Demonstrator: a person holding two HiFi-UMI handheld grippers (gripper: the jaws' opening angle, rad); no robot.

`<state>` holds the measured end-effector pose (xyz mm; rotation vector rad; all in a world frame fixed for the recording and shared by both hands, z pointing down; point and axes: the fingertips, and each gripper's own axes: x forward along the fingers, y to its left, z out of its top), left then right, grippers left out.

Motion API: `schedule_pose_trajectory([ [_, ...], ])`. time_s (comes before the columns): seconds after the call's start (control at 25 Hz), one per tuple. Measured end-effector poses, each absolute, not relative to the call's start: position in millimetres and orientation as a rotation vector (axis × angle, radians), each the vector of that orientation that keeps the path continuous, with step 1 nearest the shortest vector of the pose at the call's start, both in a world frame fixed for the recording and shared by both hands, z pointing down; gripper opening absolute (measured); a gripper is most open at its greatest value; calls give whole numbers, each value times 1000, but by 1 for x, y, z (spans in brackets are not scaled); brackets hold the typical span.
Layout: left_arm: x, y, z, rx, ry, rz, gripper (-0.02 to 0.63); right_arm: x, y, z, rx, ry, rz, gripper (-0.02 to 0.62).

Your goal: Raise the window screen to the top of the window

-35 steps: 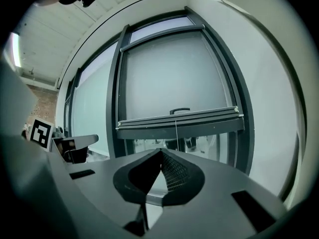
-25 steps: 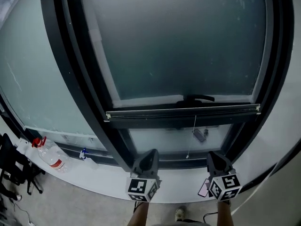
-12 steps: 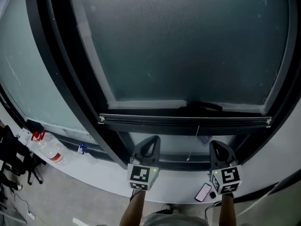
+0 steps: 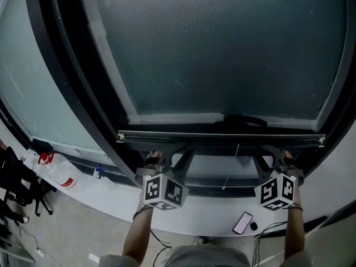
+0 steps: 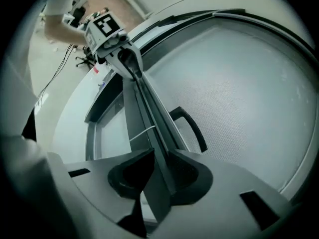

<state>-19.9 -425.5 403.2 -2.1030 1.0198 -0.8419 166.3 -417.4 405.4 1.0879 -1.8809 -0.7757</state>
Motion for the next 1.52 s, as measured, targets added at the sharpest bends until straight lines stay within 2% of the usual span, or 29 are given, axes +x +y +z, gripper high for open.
schedule_pose_trajectory([
  [0.56, -53, -455, 406, -1781, 813, -1297, 69, 186, -439, 412, 738, -1582, -800, 69],
  [0.72, -53, -458, 406, -1793, 805, -1306, 44, 185, -439, 413, 698, -1540, -801, 65],
  [1.52, -50, -458, 427, -1963, 630, -1433, 45, 185, -440, 416, 651, -1567, -663, 57],
])
